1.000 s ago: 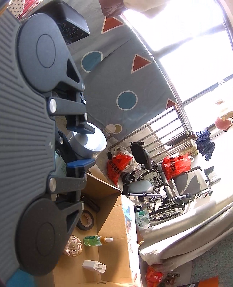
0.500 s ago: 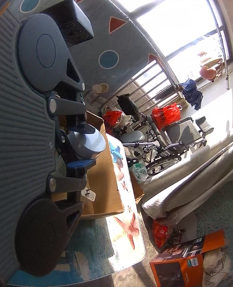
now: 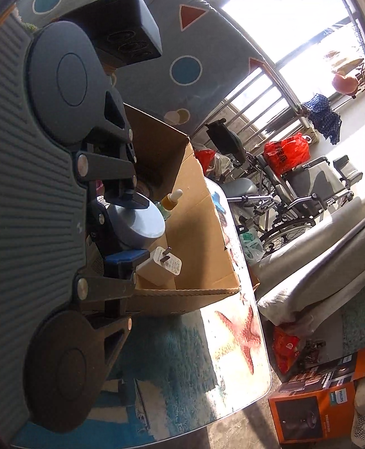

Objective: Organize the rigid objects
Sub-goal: 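Carry the white supplement bottle into the box and open the right tool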

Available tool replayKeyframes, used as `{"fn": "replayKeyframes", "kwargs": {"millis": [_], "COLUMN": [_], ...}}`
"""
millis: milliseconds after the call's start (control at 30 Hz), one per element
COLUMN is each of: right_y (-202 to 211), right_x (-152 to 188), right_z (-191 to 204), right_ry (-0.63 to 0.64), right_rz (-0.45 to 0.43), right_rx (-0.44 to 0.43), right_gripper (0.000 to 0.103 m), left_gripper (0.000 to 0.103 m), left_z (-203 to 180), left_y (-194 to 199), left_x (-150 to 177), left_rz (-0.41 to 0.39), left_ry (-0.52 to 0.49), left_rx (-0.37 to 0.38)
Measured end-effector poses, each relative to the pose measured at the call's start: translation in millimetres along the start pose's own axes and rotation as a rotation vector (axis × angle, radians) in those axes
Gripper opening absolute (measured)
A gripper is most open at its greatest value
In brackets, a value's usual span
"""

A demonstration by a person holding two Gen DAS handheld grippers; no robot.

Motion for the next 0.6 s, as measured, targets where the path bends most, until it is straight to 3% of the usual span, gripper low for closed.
{"fn": "replayKeyframes", "kwargs": {"millis": [300,600], "right_y": [-12,-8], "right_x": [7,9], "right_z": [-2,7], "right_ry": [0.056,0.081], "right_rz": [-0.002,-0.038], "right_rx": [0.013,-0.011], "right_gripper": [0.034,0.049], "left_gripper": [0.055,0.080], "left_z": [-2,-10], "left_y": [-5,2], "left_x": [9,11], "left_rz": [0.018,-0.023], "left_ry": [-0.013,-0.035], "left_rx": [-0.023,-0.011]}}
Point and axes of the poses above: each gripper's, at about its wrist camera, not at the fingertips, and y roughly against the way its jaws point, z to its left, x to its underside, the point moved 10 cm from there along -y, roughly the way its jaws point, and after that the axes turned 14 degrees about y, right-handed, at the moved point
